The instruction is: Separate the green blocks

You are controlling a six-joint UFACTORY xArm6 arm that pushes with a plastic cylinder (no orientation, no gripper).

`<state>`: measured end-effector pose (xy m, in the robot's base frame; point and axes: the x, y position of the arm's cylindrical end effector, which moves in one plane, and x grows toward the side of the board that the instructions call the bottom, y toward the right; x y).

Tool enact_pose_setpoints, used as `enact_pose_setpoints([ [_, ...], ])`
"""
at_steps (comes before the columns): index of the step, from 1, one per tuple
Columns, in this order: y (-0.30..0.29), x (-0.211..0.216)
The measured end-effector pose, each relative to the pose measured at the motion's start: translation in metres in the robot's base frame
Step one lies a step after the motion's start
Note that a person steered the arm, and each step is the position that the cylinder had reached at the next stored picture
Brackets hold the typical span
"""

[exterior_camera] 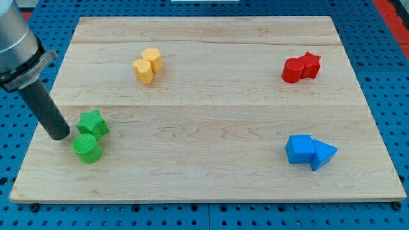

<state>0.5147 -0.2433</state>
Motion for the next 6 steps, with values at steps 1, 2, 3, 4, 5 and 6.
enact_pose_setpoints([
  [1, 0.010, 0.002],
  [2, 0.026, -0.017],
  [3, 0.034, -0.047],
  [4, 0.008, -0.023],
  [5, 0.009, -0.001],
  [6, 0.046, -0.009],
])
